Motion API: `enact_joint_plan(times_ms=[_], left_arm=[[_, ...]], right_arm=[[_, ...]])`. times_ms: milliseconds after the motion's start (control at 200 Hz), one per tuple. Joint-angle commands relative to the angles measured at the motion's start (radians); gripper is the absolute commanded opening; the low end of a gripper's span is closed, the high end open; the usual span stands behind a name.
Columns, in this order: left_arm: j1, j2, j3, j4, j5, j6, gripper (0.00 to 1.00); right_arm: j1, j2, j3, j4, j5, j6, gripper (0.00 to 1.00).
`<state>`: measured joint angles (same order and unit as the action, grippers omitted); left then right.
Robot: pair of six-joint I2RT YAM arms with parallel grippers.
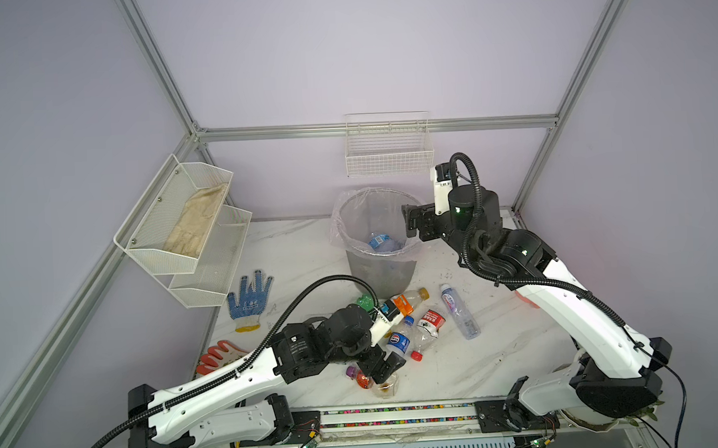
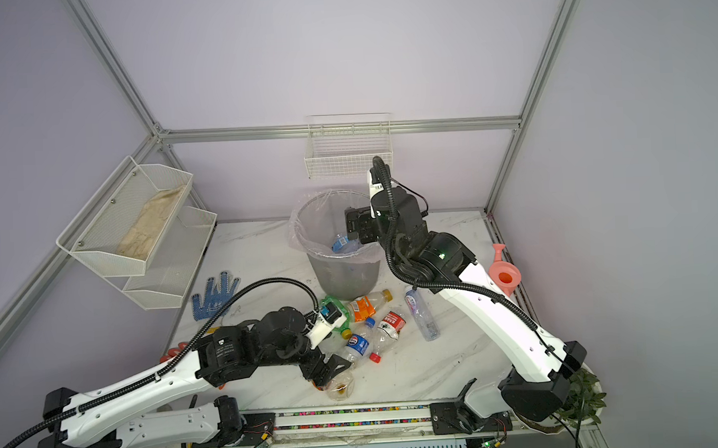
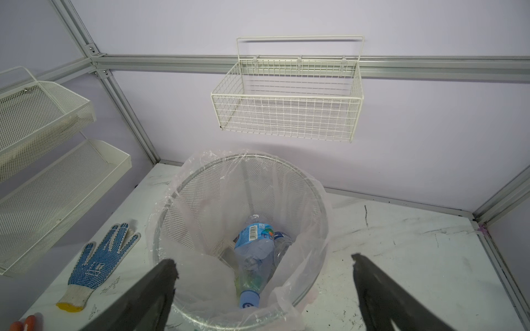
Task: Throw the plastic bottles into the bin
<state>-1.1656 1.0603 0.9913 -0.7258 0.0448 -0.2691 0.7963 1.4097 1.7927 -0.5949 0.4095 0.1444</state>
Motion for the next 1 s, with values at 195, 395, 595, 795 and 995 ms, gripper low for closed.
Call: enact_joint_plan(times_ms=[195,395,595,795,995], left_arm=[[-0.175,0.186,0.012,-0.106,-0.140,0.015,0.93],[-0.208,0.215,-0.003,-0.132,-0.122,0.049,0.92],[-0.212,0.236,-0.008,-0.117,-0.114,0.092,0.90],[-0.212,0.335,0.004,-0.119,-0.097,0.076,0.90],[-0.212,0.426,-0.010,-0.098,-0.148,0.015,0.89]], right_arm=[[-0.006,-0.032,-0.031,0.029,0.017,-0.007,0.97],[-0.008,-0.069,-0.057,0.033,0.027,-0.014,0.97],[-0.011,-0.071,-0.078,0.047,0.008,-0.012,0.97],[-0.014,-0.071,-0.095,0.061,0.002,-0.015,0.97],[-0.022,-0.079,-0.127,0.070,0.000,-0.019,0.97]])
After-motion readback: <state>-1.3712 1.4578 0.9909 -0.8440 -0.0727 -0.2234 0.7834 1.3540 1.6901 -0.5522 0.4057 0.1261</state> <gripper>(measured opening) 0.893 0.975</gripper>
